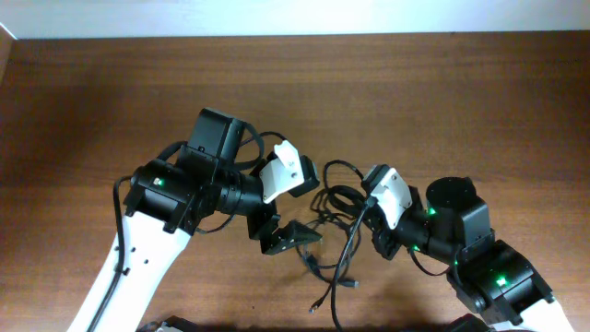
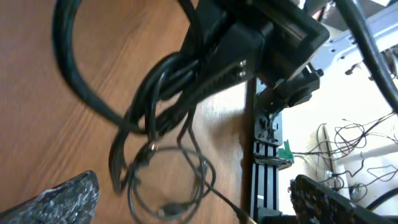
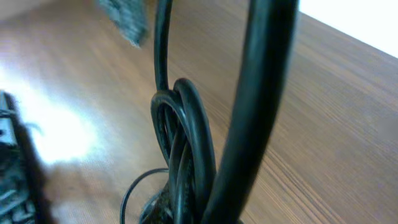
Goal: Untangle cables
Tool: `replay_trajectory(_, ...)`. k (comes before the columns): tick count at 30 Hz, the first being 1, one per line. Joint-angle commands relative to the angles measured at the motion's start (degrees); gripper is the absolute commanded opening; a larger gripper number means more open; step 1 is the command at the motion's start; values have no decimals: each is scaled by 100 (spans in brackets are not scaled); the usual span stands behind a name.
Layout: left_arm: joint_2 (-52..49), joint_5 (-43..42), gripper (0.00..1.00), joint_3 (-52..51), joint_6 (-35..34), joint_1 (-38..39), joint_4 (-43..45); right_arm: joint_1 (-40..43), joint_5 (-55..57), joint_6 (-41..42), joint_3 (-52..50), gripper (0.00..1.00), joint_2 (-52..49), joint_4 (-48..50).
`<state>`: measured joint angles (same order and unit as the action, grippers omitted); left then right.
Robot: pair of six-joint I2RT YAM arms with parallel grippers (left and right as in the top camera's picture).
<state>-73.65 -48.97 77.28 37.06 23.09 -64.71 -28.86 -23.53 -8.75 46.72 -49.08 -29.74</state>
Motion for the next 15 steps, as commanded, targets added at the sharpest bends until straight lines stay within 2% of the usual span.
replay_trajectory(1,70,-293,99,76,238,17,164,4,-767,223,24,4,61,212)
replay_trajectory(6,59,306,99,76,-1394,17,872,4,-887,450,24,4,61,315)
replay_trajectory(9,59,494,99,76,-1692,17,970,4,-890,1008,24,4,61,546)
replay_trajectory(11,59,1196,99,76,-1978,17,973,4,-890,1377,24,4,61,590)
replay_trajectory(12,59,1493,99,76,-2081,17,992,4,-1106,1419,24,4,61,697)
replay_trajectory(15,59,1493,100,76,-2081,17,1102,0,-1327,1419,24,4,61,774)
